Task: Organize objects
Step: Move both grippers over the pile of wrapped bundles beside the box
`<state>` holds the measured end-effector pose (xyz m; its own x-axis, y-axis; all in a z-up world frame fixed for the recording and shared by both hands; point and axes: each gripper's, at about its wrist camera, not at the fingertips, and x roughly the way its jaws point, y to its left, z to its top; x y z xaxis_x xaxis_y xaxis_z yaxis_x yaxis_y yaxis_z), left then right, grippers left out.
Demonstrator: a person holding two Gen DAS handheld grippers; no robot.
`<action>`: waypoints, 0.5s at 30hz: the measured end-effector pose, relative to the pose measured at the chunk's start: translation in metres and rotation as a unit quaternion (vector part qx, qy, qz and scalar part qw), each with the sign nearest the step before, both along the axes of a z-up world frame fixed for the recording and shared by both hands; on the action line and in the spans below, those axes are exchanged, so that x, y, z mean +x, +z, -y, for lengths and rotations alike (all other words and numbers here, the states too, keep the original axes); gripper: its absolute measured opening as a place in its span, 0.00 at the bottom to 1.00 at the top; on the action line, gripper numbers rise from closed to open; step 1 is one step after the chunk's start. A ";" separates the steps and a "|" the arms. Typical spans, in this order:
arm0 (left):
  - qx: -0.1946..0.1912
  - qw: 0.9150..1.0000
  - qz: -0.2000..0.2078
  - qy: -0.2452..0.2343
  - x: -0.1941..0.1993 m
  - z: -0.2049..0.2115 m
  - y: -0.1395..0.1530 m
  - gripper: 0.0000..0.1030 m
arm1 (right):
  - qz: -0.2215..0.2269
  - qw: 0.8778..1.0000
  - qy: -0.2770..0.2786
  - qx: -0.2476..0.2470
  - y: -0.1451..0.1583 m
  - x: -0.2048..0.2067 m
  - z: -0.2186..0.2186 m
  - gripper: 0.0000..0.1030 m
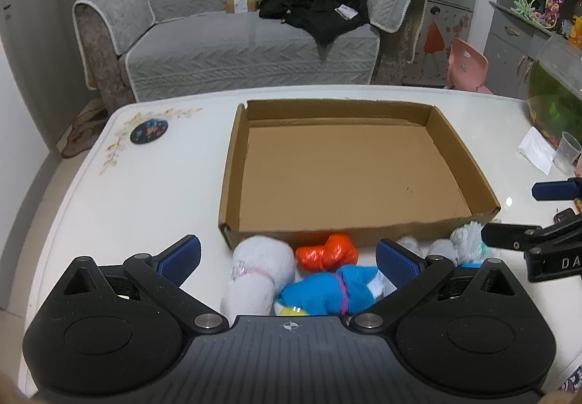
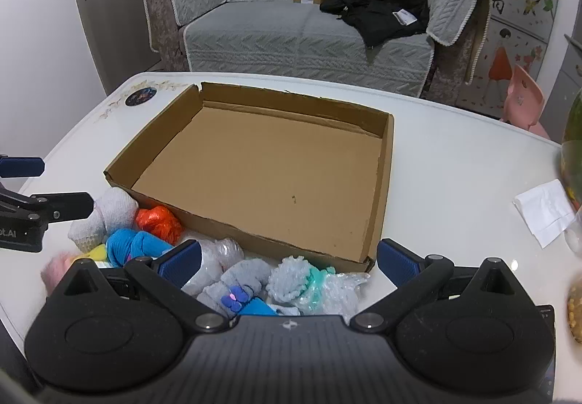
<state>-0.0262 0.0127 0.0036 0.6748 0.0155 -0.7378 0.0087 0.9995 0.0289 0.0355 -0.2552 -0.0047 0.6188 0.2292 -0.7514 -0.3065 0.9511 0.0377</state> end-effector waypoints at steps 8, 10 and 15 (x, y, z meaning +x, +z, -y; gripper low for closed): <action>0.000 1.000 0.012 0.023 -0.058 -0.014 -0.007 1.00 | 0.026 0.999 0.038 0.003 -0.006 -0.026 0.012 0.99; -0.010 0.999 0.009 0.031 -0.076 -0.016 -0.015 1.00 | 0.036 0.998 0.056 0.018 -0.013 -0.038 0.020 0.99; -0.041 0.998 -0.012 0.055 -0.114 -0.018 -0.044 1.00 | 0.050 0.995 0.080 0.014 -0.037 -0.066 0.028 0.91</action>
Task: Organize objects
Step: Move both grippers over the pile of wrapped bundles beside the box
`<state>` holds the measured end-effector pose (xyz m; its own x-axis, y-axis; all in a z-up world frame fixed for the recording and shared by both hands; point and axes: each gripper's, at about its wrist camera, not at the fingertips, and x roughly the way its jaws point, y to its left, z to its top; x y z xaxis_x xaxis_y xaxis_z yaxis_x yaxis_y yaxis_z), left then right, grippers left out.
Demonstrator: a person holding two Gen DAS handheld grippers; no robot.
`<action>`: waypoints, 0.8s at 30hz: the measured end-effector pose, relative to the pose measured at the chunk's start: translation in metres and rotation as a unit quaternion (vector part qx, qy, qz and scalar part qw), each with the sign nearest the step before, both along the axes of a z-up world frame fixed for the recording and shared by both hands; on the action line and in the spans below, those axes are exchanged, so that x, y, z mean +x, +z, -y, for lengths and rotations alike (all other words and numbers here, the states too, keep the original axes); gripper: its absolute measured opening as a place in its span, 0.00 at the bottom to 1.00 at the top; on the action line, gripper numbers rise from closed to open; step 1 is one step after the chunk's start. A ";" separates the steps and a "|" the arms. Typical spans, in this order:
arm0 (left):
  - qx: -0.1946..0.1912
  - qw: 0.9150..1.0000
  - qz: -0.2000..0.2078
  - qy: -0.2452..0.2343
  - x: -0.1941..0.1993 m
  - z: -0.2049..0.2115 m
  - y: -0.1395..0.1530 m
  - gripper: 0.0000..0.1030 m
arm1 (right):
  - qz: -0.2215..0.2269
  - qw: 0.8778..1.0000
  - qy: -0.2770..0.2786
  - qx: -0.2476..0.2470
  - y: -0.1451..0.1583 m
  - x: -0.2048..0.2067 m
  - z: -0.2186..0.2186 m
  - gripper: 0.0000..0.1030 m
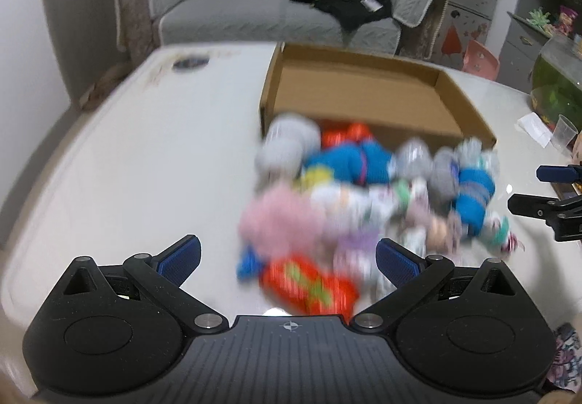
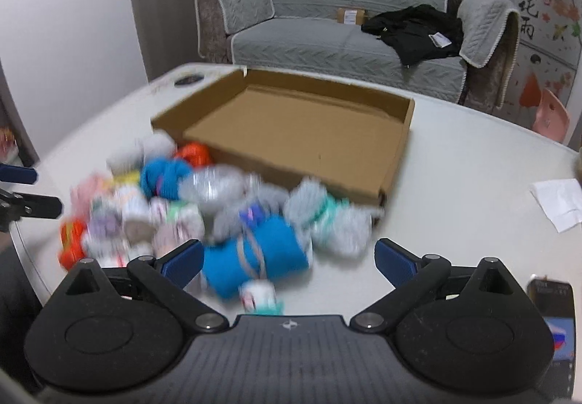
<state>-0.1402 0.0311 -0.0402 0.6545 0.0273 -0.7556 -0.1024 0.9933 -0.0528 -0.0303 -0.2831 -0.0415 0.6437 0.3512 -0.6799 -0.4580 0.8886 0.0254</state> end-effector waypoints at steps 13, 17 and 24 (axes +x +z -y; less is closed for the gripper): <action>-0.084 0.995 -0.018 0.050 0.000 -0.015 -0.046 0.99 | 0.014 0.998 0.038 -0.046 -0.045 -0.020 -0.004 0.66; -0.101 0.993 -0.013 0.056 0.002 -0.014 -0.051 0.99 | 0.009 0.998 0.040 -0.042 -0.049 -0.022 -0.002 0.58; -0.101 0.993 -0.004 0.063 -0.001 -0.008 -0.050 0.93 | 0.010 0.998 0.055 -0.034 -0.048 -0.028 -0.003 0.34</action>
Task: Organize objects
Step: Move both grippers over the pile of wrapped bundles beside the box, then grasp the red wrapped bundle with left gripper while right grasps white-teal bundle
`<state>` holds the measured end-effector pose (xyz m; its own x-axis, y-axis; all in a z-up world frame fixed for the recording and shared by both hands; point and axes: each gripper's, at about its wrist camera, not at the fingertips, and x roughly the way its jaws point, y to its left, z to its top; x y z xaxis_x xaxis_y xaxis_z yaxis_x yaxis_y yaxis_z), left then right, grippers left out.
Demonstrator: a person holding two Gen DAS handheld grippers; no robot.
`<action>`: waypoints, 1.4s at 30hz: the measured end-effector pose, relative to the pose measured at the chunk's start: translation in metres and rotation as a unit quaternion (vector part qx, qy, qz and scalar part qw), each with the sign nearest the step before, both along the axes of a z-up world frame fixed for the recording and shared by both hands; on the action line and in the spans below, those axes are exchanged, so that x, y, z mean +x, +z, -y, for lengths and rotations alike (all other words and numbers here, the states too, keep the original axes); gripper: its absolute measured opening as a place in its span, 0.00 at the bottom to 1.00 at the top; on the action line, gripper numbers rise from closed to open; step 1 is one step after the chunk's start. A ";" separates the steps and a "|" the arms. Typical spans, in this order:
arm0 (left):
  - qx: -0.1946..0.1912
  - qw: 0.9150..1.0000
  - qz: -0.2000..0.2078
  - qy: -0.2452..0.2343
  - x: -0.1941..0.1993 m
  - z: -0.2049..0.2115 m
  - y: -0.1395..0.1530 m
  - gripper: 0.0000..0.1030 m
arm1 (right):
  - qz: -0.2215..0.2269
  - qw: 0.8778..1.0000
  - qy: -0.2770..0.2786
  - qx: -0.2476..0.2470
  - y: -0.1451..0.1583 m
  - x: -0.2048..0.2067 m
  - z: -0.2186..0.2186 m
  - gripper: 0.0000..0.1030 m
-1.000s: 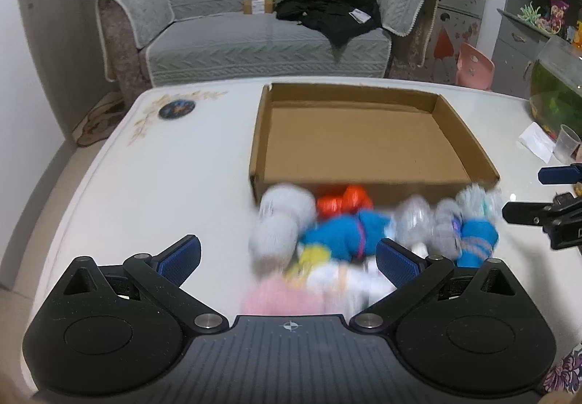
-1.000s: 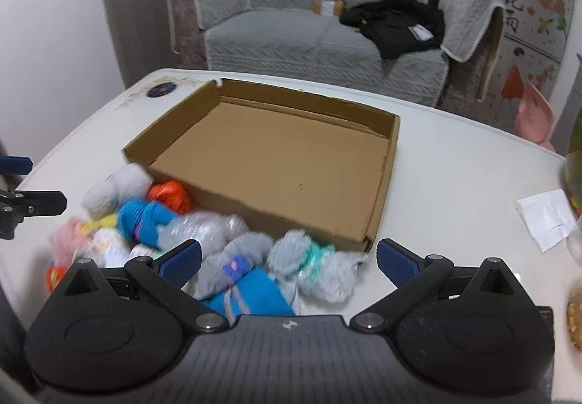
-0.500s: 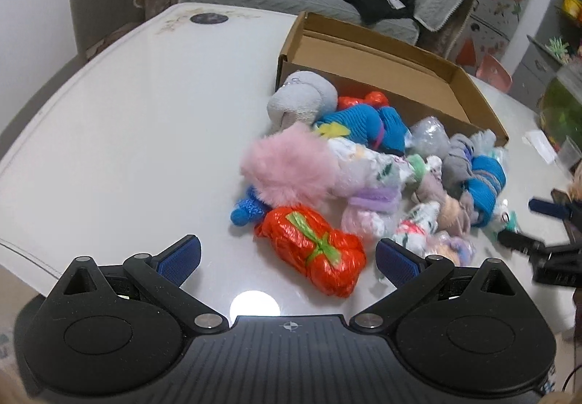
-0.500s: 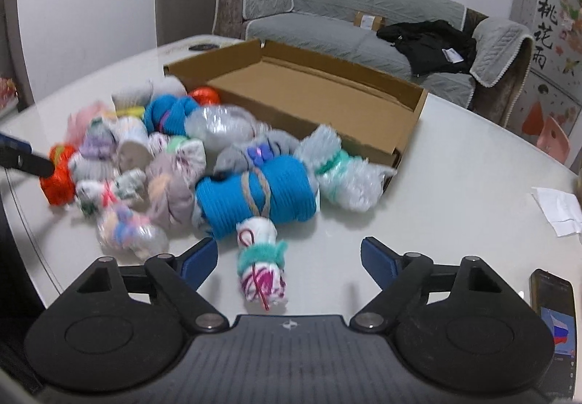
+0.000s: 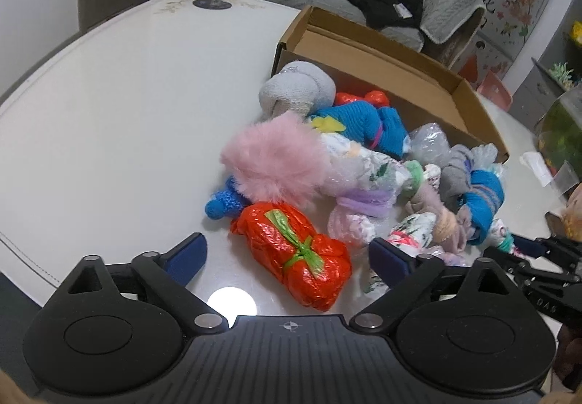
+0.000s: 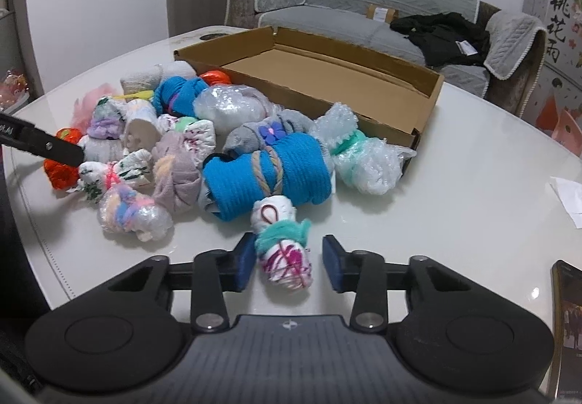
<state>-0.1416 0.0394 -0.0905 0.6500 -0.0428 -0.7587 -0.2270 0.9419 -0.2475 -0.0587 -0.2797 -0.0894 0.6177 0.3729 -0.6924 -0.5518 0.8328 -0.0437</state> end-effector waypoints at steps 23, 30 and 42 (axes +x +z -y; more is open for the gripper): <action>0.012 0.999 -0.013 0.033 -0.009 -0.004 0.003 0.83 | -0.004 1.000 0.007 0.002 0.000 0.000 0.004 0.33; 0.090 0.995 -0.020 0.039 -0.012 0.003 0.008 0.90 | -0.006 1.000 0.002 0.008 -0.001 0.002 0.007 0.33; 0.092 0.995 -0.008 0.032 -0.001 0.013 -0.001 0.55 | -0.009 1.000 0.005 0.018 -0.003 0.009 0.009 0.30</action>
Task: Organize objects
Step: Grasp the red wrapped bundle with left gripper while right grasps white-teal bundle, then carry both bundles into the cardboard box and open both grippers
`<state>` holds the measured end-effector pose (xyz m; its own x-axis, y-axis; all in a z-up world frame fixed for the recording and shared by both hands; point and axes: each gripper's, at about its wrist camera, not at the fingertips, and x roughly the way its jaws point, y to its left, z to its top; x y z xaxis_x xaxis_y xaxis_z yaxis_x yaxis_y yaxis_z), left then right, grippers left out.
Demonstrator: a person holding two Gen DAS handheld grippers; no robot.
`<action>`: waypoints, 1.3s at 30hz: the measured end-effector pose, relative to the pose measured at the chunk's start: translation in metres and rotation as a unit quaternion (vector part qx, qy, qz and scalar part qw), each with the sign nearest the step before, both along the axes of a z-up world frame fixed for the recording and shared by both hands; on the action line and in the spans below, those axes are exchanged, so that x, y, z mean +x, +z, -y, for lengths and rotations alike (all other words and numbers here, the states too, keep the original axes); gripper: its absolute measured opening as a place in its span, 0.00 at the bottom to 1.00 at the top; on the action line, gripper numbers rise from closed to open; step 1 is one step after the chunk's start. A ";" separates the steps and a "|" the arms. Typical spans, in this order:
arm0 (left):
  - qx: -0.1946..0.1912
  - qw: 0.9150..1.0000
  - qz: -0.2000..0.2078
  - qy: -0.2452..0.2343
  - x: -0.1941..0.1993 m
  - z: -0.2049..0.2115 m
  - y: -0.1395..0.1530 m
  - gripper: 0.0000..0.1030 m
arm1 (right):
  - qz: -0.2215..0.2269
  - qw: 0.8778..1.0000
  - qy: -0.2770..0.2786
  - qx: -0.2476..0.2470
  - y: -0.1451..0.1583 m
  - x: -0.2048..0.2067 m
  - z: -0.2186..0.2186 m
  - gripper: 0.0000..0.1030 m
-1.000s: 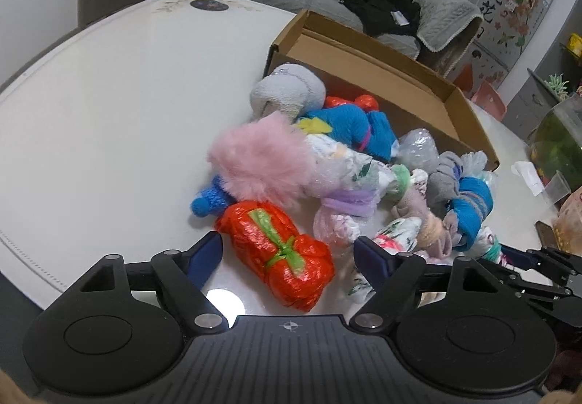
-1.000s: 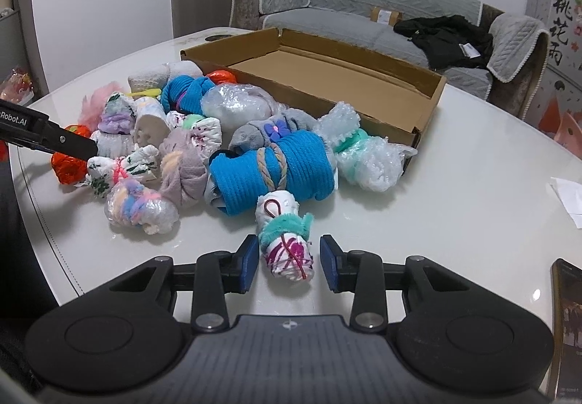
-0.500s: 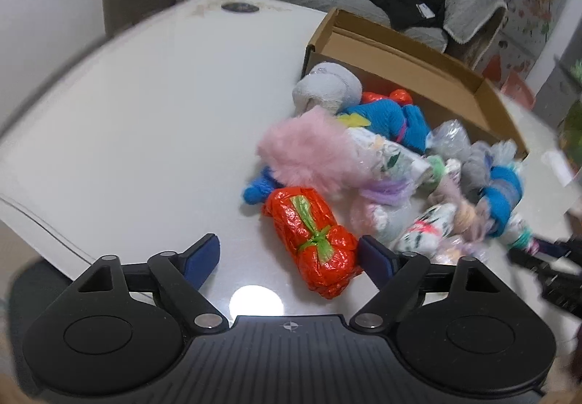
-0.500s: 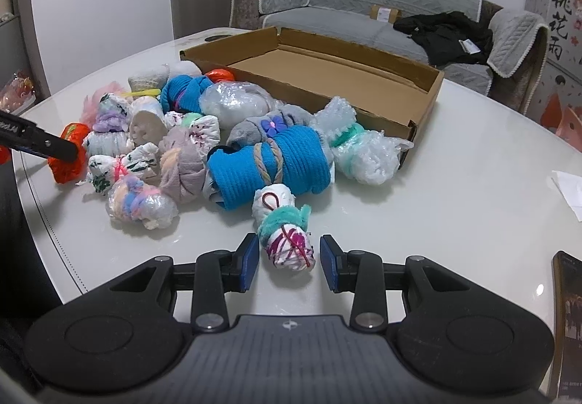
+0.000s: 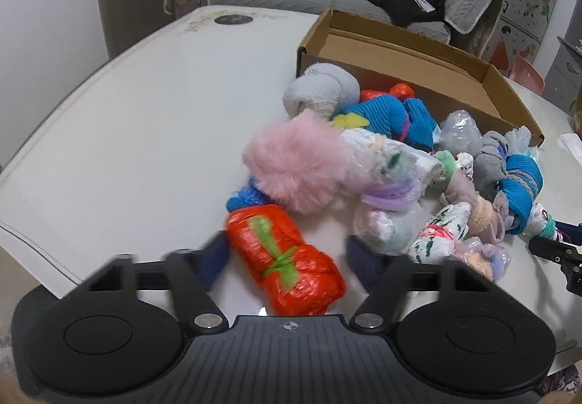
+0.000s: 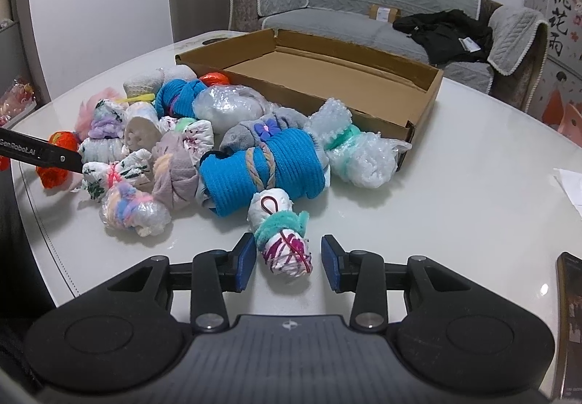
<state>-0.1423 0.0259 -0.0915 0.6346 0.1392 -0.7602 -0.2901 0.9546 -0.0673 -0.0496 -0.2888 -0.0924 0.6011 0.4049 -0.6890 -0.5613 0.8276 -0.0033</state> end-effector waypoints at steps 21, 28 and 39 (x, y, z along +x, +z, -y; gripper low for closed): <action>0.065 0.990 0.090 -0.086 0.014 -0.019 0.097 0.37 | 0.045 0.998 0.010 0.041 0.071 0.013 0.022 0.21; 0.068 0.975 0.126 -0.167 0.121 -0.013 0.149 0.37 | 0.090 0.994 0.035 0.053 0.120 0.073 0.000 0.21; 0.072 0.962 0.078 -0.252 0.295 0.009 0.066 0.37 | 0.061 0.995 0.068 0.032 0.091 0.213 -0.093 0.21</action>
